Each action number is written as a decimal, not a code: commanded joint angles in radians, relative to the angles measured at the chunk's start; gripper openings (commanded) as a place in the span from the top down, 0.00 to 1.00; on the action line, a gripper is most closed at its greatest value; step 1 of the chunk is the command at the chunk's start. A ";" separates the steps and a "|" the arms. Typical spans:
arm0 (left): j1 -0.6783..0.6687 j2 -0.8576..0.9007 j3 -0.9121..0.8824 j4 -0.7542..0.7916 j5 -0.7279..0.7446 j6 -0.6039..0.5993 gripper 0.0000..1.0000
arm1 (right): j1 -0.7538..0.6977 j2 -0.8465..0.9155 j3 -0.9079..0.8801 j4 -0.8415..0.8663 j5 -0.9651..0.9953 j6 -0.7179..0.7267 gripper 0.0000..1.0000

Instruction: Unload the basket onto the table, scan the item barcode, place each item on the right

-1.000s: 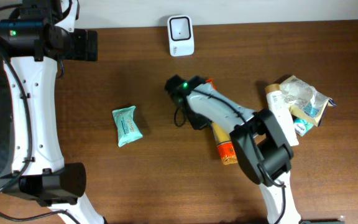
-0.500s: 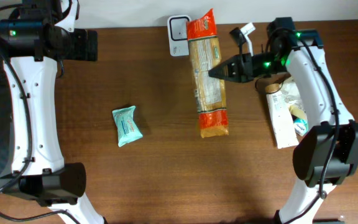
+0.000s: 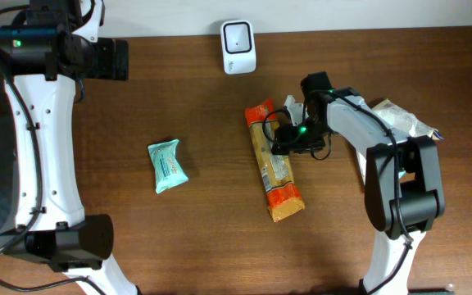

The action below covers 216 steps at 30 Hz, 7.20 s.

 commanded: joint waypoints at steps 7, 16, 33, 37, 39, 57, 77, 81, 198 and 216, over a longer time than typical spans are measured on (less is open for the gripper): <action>0.001 -0.020 0.006 0.002 0.002 0.016 0.01 | -0.031 0.009 0.111 -0.124 -0.177 -0.212 0.17; 0.001 -0.020 0.006 0.002 0.003 0.016 0.01 | -0.034 0.154 0.047 -0.073 -0.188 -0.209 0.57; 0.001 -0.020 0.006 0.002 0.003 0.016 0.01 | -0.282 -0.369 0.137 -0.199 -1.075 -0.279 0.96; 0.001 -0.020 0.006 0.002 0.002 0.016 0.01 | -0.375 -0.393 0.205 -0.071 -0.975 -0.058 0.96; 0.001 -0.020 0.006 0.002 0.003 0.016 0.01 | -0.392 -0.393 0.205 0.101 -0.884 0.149 0.96; 0.001 -0.020 0.006 0.002 0.003 0.016 0.01 | 0.283 0.026 0.206 1.352 0.668 -0.990 0.96; 0.000 -0.020 0.006 0.002 0.003 0.016 0.01 | 0.271 0.207 0.206 1.535 0.592 -1.264 0.96; 0.001 -0.020 0.006 0.002 0.003 0.016 0.01 | 0.270 0.080 0.206 1.430 0.665 -0.944 0.96; 0.001 -0.020 0.006 0.002 0.003 0.016 0.01 | -0.168 0.166 0.449 -0.425 -0.026 -0.273 0.31; 0.001 -0.020 0.006 0.002 0.003 0.016 0.01 | -0.189 0.194 0.144 -0.018 -0.318 -0.204 0.74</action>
